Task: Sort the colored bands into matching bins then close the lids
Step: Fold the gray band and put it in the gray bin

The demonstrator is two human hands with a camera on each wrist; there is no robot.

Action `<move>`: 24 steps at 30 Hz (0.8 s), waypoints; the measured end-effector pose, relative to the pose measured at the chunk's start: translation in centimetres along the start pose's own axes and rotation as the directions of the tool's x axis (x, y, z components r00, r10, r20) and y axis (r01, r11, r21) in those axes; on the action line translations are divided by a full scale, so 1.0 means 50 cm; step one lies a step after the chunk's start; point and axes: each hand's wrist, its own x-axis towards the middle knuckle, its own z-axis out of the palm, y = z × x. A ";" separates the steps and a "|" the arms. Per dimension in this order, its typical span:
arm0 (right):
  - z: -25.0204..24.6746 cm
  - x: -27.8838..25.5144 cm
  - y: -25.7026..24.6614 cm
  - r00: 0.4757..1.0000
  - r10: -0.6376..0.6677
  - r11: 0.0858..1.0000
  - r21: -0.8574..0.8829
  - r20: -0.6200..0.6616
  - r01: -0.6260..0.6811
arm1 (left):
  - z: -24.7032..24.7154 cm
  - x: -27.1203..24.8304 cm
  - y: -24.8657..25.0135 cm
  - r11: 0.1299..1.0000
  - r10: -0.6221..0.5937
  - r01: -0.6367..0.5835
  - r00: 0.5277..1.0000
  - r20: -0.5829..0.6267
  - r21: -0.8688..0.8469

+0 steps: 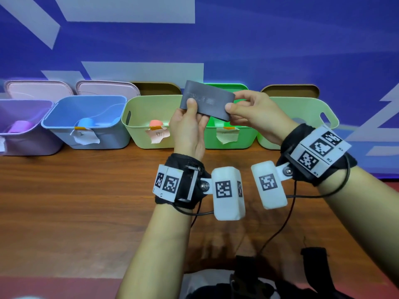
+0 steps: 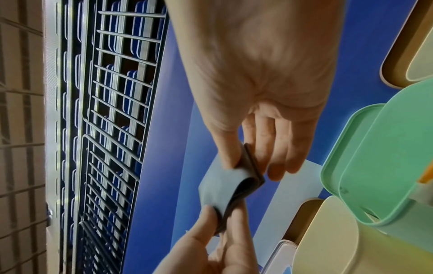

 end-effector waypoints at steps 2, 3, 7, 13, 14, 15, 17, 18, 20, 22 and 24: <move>-0.003 0.001 -0.004 0.999 -0.018 0.999 0.040 -0.028 0.020 | 0.004 -0.002 0.001 1.000 -0.002 0.002 1.000 0.012 0.011; -0.005 0.001 -0.005 0.999 -0.021 0.998 0.054 -0.038 0.023 | 0.005 -0.003 0.002 1.000 -0.013 0.013 1.000 0.019 0.020; -0.020 0.002 -0.009 0.998 -0.041 0.998 0.052 -0.046 0.043 | 0.005 -0.003 0.016 0.977 -0.072 0.060 0.996 0.054 0.203; -0.047 -0.001 -0.005 0.998 -0.056 0.994 0.093 -0.018 0.057 | 0.003 0.006 0.030 0.925 -0.070 0.049 0.997 0.041 0.378; -0.054 -0.002 -0.001 0.998 -0.057 0.994 0.092 -0.014 0.058 | 0.001 0.008 0.029 0.927 -0.062 0.044 0.997 0.035 0.373; -0.061 -0.005 0.002 0.998 -0.054 0.994 0.090 -0.014 0.055 | 0.000 0.011 0.027 0.927 -0.057 0.043 0.998 0.026 0.372; -0.071 -0.008 0.011 0.998 -0.042 0.995 0.086 -0.036 0.045 | 0.003 0.013 0.020 0.928 -0.048 0.043 0.999 0.003 0.369; -0.075 -0.009 0.017 0.998 -0.035 0.995 0.087 -0.057 0.040 | 0.007 0.014 0.015 0.929 -0.043 0.046 0.999 -0.015 0.367; -0.084 -0.010 0.028 0.995 -0.020 0.996 0.090 -0.103 0.029 | 0.018 0.012 0.001 0.921 -0.032 0.049 0.998 -0.050 0.388; -0.104 -0.012 0.035 0.992 0.001 0.998 0.064 -0.127 0.007 | 0.036 0.007 -0.015 0.868 0.015 -0.002 1.000 -0.023 0.497; -0.134 -0.020 0.035 0.996 0.063 0.997 -0.038 -0.063 -0.065 | 0.058 0.007 -0.031 0.761 0.084 -0.111 0.994 0.074 0.639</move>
